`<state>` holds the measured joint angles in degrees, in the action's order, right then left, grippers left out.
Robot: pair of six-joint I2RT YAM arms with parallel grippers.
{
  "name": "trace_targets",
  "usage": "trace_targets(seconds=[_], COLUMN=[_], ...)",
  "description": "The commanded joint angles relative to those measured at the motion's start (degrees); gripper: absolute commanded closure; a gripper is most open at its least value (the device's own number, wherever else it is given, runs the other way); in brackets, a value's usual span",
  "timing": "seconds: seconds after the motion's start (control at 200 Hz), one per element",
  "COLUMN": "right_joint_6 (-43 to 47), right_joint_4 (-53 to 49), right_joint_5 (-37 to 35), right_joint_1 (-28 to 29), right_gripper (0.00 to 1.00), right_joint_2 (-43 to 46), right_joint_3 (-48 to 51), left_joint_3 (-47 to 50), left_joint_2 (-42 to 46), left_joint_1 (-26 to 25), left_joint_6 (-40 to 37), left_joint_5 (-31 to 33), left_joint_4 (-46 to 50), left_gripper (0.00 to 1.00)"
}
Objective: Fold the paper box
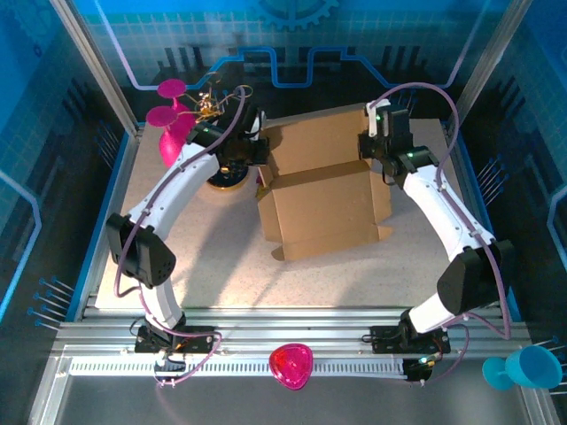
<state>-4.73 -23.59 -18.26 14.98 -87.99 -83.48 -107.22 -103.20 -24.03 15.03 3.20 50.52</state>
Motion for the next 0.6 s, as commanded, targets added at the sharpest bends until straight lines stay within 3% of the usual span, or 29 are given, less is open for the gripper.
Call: trace_targets(seconds=[0.0, 0.595], right_joint_6=[-2.27, -11.88], right_joint_4=[-2.42, -21.28], right_joint_5=[-12.18, -29.96], right_joint_1=[0.58, 5.99], right_gripper=[1.0, 1.0], right_joint_2=[0.5, -5.69], right_joint_3=[-0.73, -10.98], left_joint_3=[-2.75, -8.06], left_joint_2=[-0.45, -3.77], left_joint_1=[-0.46, -4.22], left_joint_6=[0.7, 6.8], left_joint_5=[0.03, 11.43], left_joint_4=[1.66, 7.99], left_gripper=[1.0, 1.0])
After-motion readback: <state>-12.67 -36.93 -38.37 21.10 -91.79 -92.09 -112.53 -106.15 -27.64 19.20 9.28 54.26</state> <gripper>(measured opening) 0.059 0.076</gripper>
